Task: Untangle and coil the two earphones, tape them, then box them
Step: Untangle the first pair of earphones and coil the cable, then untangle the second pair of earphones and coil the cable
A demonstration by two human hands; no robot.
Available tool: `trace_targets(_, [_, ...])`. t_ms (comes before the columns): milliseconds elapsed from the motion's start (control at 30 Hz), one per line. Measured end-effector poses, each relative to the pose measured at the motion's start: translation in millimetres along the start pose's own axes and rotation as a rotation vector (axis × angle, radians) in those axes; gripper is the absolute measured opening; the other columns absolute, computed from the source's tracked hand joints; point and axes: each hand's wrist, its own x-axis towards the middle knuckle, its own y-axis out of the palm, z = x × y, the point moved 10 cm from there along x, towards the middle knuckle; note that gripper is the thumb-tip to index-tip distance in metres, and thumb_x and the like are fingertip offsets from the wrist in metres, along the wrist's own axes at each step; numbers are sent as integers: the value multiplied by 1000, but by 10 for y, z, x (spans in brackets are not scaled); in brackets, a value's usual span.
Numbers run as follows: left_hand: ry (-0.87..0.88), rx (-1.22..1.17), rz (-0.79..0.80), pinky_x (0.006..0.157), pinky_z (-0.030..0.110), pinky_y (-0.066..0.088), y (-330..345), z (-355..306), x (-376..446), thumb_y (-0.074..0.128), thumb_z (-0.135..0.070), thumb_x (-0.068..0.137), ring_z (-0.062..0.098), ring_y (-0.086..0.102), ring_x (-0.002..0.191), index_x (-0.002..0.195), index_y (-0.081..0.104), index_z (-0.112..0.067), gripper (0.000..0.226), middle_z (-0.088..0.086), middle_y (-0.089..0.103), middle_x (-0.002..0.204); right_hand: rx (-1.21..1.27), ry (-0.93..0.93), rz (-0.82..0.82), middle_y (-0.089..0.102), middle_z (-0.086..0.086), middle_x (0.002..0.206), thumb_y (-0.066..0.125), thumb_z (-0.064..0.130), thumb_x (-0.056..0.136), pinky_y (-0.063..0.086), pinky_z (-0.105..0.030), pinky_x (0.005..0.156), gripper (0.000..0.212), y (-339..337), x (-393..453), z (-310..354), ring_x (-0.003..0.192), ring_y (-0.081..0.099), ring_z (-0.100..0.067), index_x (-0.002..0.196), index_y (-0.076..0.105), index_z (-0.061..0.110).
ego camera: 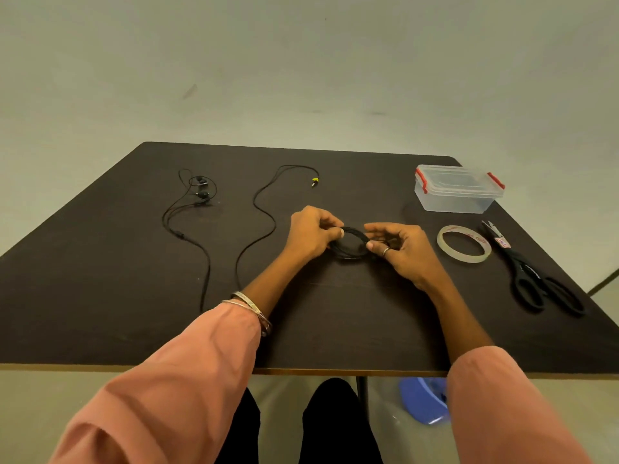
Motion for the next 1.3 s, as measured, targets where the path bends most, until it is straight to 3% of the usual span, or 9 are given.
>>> trace_targets(200, [58,-3,-124,67,3,45,43,-30,5,74,-13,80,4,62,77,97,75,-13,17,2,73,87,-40,-1,-150,71,0,97,71,2,82,54,-17,78,33,-155,57,-46,86,67,-7,112,67,13])
trace_targets(367, [105,47,-132,90,34,52,35,-33,-30,69,-19,85,12,67,87,99,76,-15,16,3,75,93,-201,-14,-147,69,7,89,68,15,86,53,-26,74,15,-135,64,-15,81,64,-15,100,73,16])
trace_targets(467, [110,57,-124,97,40,48,26,-39,-63,64,-21,89,14,66,97,102,75,-17,18,1,75,100,-213,-47,-139,70,5,92,62,21,91,51,-20,74,16,-115,60,27,81,62,-5,101,73,15])
trace_targets(700, [60,-32,-132,88,16,45,-51,0,-121,58,-16,94,10,65,100,106,73,-11,20,2,73,106,-188,-41,-139,69,1,106,50,23,98,44,-17,82,25,-110,44,9,99,60,-9,110,70,14])
trace_targets(767, [24,-78,-132,91,18,48,-74,44,-126,58,-15,94,9,65,101,108,72,-12,20,1,72,108,-174,-35,-155,69,1,105,50,22,98,43,-14,81,25,-123,35,5,98,60,-8,110,70,13])
trace_targets(900, [-72,-188,-131,90,23,51,-178,169,-143,59,-12,93,7,64,99,106,72,-16,19,-1,71,108,-192,-71,-269,70,-7,102,52,22,97,49,-30,82,25,-204,-21,78,96,60,-15,106,70,7])
trace_targets(1000, [-111,-247,-176,88,30,54,-426,231,-210,63,-12,90,12,66,94,101,73,-20,17,-3,72,98,-269,-214,-443,68,-11,87,56,16,95,51,-43,70,20,-283,-148,331,85,57,-21,93,70,2])
trace_targets(1133, [-47,-1,-287,87,30,53,-1004,230,-347,68,-14,85,12,65,85,102,73,-16,18,-3,70,91,-299,-444,-382,67,-4,84,61,12,91,46,-31,69,10,74,-186,844,82,57,-19,87,68,7])
trace_targets(1300, [-249,636,-212,85,43,53,-1395,657,-426,74,-50,73,32,62,100,105,70,-13,49,12,68,104,-339,-455,-76,67,-7,98,59,2,87,45,-26,80,20,945,51,1190,93,59,-22,104,69,7])
